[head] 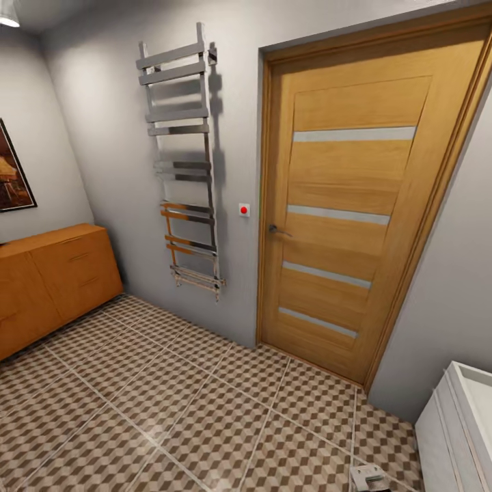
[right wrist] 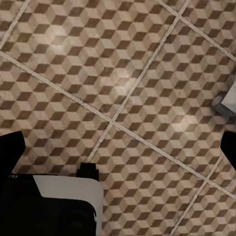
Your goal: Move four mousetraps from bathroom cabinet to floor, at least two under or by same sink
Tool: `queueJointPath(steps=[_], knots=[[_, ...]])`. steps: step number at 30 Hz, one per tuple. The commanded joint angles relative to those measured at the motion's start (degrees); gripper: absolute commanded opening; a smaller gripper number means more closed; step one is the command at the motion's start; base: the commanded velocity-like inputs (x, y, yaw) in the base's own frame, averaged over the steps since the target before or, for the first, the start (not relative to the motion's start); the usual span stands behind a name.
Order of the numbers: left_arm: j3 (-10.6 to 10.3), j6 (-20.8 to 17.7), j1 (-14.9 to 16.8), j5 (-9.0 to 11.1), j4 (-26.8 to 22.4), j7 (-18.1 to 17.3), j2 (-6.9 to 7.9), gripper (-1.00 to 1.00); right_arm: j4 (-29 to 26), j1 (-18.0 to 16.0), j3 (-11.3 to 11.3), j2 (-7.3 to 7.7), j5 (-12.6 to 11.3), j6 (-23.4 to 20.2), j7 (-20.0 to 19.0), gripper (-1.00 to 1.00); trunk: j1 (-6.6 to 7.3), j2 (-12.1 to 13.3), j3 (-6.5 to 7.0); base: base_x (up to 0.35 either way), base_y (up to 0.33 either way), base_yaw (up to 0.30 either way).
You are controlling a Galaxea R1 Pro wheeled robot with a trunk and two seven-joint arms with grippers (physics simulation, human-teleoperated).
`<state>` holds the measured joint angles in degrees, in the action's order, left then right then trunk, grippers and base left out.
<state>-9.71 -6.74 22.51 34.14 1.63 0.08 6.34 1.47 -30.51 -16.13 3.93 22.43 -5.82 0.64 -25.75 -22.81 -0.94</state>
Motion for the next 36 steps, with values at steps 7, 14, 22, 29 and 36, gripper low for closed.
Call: queueJointPath(steps=[7,14,22,29,36], knots=[[-0.49,-0.07,0.07,0.83,0.05,0.01,-0.07,1.00,0.11,-0.08,-0.48,0.02,0.60,-0.07,0.07,1.00,-0.04,-0.10,0.48,0.000,0.000,0.123],[-0.50,-0.07,0.07,0.97,0.05,0.01,-0.09,1.00,0.11,-0.07,-0.48,0.02,0.59,0.04,0.07,1.00,-0.04,-0.10,1.06,0.000,0.000,0.125],[-0.52,-0.10,0.07,1.00,0.05,0.01,-0.09,1.00,0.11,-0.07,-0.48,0.02,0.56,0.09,0.07,1.00,-0.04,-0.10,1.46,0.000,0.000,0.085],[-0.49,-0.11,0.07,1.01,0.04,0.01,-0.10,1.00,0.11,-0.07,-0.48,0.02,0.56,0.10,0.07,1.00,-0.04,-0.10,1.55,0.000,0.000,0.023],[-0.49,-0.11,0.07,1.01,0.04,0.01,-0.10,1.00,0.11,-0.07,-0.48,0.02,0.56,0.10,0.07,1.00,-0.04,-0.10,1.58,0.000,0.000,0.006]])
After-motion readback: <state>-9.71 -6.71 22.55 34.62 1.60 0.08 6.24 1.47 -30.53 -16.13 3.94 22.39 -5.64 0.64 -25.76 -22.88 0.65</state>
